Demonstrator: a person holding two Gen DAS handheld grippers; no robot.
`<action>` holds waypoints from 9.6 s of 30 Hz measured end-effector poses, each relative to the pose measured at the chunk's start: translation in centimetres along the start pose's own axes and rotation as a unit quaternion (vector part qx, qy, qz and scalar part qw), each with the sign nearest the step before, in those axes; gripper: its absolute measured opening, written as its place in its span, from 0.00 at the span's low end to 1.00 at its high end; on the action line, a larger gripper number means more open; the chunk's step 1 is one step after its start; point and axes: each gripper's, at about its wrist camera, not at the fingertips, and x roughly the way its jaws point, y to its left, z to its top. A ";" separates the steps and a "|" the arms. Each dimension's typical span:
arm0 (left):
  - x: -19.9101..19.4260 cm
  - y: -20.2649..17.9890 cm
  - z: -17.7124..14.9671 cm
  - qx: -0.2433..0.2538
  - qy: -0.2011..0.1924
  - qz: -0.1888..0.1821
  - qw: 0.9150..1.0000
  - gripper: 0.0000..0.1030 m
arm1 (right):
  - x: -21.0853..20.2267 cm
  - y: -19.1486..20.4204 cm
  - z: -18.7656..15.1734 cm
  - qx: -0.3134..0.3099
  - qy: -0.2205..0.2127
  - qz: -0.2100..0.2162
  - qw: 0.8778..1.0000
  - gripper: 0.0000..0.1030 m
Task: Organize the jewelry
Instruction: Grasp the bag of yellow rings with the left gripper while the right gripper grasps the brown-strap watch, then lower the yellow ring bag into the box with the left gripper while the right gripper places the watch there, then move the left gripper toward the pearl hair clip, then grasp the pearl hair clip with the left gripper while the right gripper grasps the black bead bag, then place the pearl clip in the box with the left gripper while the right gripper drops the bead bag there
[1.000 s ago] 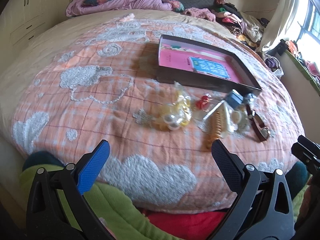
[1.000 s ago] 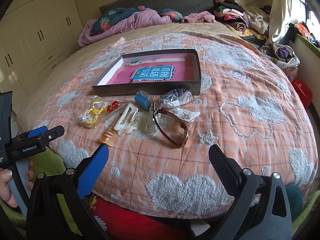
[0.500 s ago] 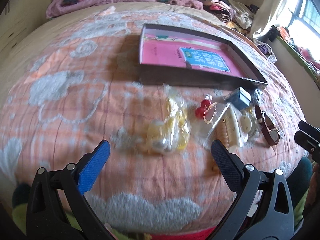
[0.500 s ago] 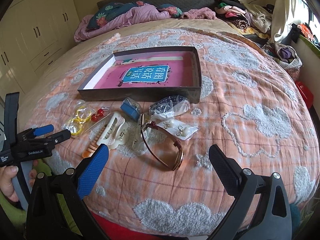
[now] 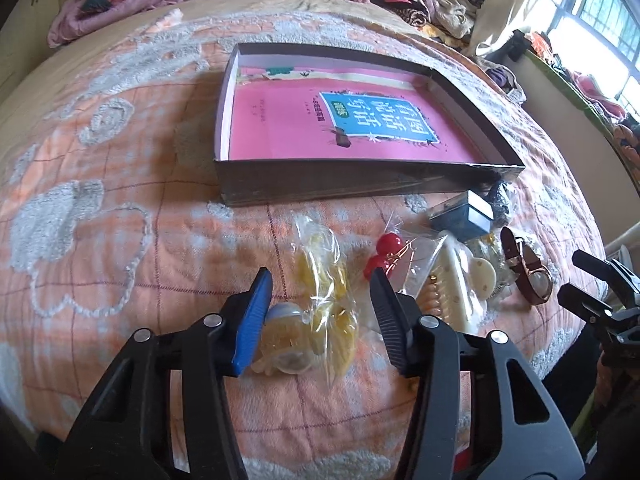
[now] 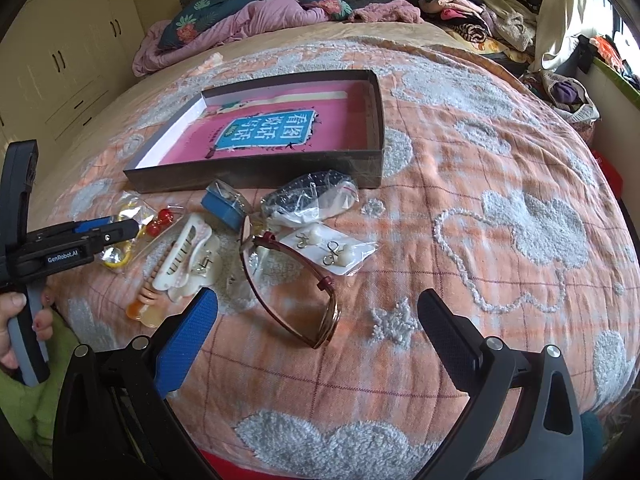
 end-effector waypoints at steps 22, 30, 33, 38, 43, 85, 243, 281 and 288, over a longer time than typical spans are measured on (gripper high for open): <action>-0.6 1.0 2.6 0.017 -0.018 -0.034 0.999 0.11 | 3.1 -1.0 0.5 0.005 0.021 0.003 1.000 0.96; -1.7 1.5 3.8 0.006 -0.036 -0.038 0.999 0.10 | 4.7 -0.2 1.0 -0.022 0.033 0.009 0.999 0.86; -1.9 1.4 3.8 0.009 -0.038 -0.035 0.999 0.10 | 4.8 0.4 0.7 -0.034 0.038 0.005 0.999 0.76; -2.4 1.4 4.1 0.010 -0.043 -0.036 0.998 0.10 | 4.8 0.7 -0.2 -0.037 0.033 0.013 0.999 0.55; -2.8 1.3 4.8 0.010 -0.052 -0.039 0.998 0.10 | 3.7 0.2 -0.3 -0.025 0.016 0.050 0.998 0.32; 3.2 0.3 10.7 0.001 -0.042 -0.006 0.999 0.10 | 8.3 0.4 14.6 0.009 -0.042 0.067 0.997 0.16; -4.2 0.4 0.1 0.002 -0.116 0.010 0.993 0.29 | -0.5 -2.5 5.5 0.067 -0.117 0.060 0.989 0.59; 3.2 -1.8 10.6 0.023 -0.094 -0.004 0.995 0.29 | 4.8 -1.3 13.8 -0.013 -0.105 0.053 0.993 0.59; 4.5 -1.5 11.2 0.021 -0.081 -0.005 0.997 0.29 | 7.3 -0.1 14.8 -0.033 -0.083 0.057 0.994 0.59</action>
